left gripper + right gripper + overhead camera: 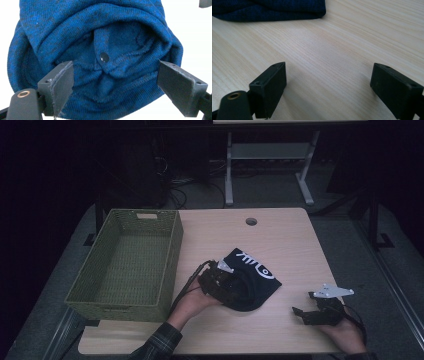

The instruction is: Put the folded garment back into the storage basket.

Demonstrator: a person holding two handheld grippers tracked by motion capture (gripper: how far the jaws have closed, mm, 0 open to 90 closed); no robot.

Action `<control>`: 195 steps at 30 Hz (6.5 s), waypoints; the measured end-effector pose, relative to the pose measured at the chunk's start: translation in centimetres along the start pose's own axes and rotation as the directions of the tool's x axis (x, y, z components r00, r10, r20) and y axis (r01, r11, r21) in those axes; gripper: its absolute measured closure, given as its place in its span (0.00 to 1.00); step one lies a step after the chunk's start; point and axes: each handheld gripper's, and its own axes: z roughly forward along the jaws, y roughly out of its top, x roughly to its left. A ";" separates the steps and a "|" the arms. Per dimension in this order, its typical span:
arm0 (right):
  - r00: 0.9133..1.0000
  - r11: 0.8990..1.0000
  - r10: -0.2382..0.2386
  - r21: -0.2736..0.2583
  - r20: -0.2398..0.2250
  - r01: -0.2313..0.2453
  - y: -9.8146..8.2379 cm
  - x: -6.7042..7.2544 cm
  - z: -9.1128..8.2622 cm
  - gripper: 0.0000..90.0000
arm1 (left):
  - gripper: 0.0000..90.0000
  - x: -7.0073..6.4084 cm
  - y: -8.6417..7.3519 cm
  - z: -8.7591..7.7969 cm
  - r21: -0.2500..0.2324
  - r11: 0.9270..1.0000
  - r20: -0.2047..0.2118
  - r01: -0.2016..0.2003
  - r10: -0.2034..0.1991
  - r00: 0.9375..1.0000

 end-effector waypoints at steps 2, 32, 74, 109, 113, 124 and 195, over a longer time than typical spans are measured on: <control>1.000 1.000 0.000 0.000 0.000 0.000 0.0 0.0 0.0 0.15 | 0.15 0.1 0.3 0.3 0.014 1.000 -0.003 -0.009 0.009 1.000; 1.000 1.000 -0.001 0.001 0.001 0.001 0.0 0.0 0.0 0.15 | 0.45 0.5 1.5 3.3 0.169 0.983 -0.047 -0.067 0.076 0.996; 1.000 1.000 -0.001 0.001 0.002 0.001 0.0 0.0 0.0 0.15 | 0.81 1.8 2.9 -2.5 -0.003 1.000 0.079 0.020 -0.020 0.997; 1.000 1.000 -0.002 0.004 -0.004 0.002 0.1 0.0 0.1 0.13 | 0.81 5.8 6.4 -14.2 -0.113 0.993 -0.007 0.031 -0.032 0.999; 1.000 1.000 -0.006 0.001 -0.003 0.006 0.1 0.0 0.1 0.13 | 0.80 6.5 6.0 -15.6 -0.123 0.991 -0.036 0.044 -0.048 0.998; 1.000 1.000 -0.005 0.003 -0.004 0.005 0.0 0.0 0.1 0.13 | 0.81 8.6 4.3 -19.2 -0.150 0.985 -0.100 0.088 -0.104 0.990; 1.000 1.000 -0.006 0.004 -0.004 0.006 0.1 0.0 0.1 0.13 | 0.80 18.1 -12.5 -18.5 -0.082 0.914 -0.325 0.398 -0.402 0.856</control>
